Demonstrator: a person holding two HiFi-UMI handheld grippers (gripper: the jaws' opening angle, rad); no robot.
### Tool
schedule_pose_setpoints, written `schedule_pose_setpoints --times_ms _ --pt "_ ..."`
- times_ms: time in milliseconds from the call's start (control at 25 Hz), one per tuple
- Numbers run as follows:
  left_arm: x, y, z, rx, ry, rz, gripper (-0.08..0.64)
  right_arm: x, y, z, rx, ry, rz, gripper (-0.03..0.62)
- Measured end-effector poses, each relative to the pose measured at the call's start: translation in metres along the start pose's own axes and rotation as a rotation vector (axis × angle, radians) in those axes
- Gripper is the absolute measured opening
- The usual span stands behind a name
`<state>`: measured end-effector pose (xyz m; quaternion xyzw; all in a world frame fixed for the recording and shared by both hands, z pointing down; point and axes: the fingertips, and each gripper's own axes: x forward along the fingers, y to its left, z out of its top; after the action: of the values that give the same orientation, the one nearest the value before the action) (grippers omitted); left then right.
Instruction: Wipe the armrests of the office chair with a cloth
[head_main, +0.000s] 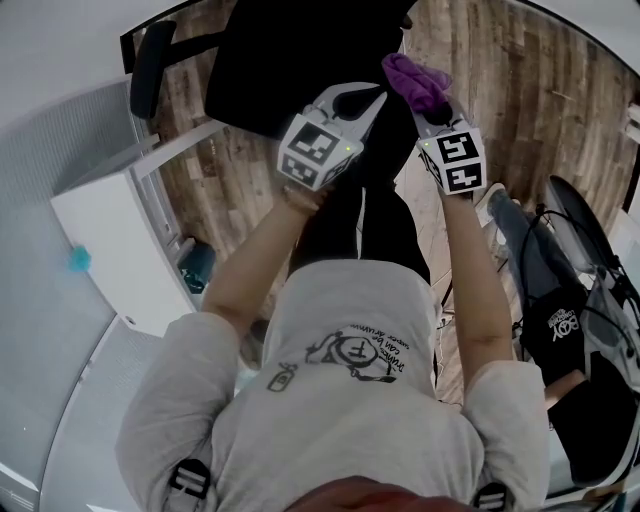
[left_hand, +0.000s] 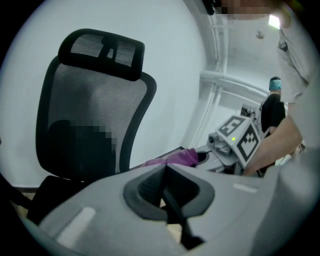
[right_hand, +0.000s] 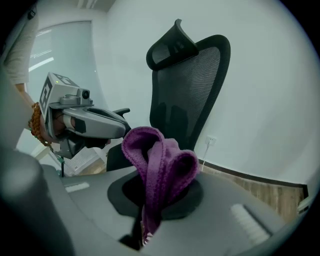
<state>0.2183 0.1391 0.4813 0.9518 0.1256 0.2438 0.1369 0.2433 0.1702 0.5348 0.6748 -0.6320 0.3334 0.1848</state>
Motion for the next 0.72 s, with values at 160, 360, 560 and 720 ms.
schedule_pose_setpoints --times_ms 160,360,560,720 --pt "-0.006 -0.001 -0.006 -0.003 0.004 -0.002 0.002 -0.001 0.002 -0.001 0.033 0.018 0.027 0.028" --pt "-0.008 -0.008 -0.011 -0.004 0.0 0.001 0.002 -0.005 0.01 -0.011 0.032 0.026 0.045 0.028" --pt "-0.011 -0.01 -0.009 -0.002 0.002 -0.004 0.002 -0.009 0.019 -0.014 0.039 0.036 0.056 0.028" --pt "-0.018 -0.017 -0.01 0.001 -0.001 -0.008 0.002 -0.017 0.034 -0.018 0.038 0.04 0.059 0.028"
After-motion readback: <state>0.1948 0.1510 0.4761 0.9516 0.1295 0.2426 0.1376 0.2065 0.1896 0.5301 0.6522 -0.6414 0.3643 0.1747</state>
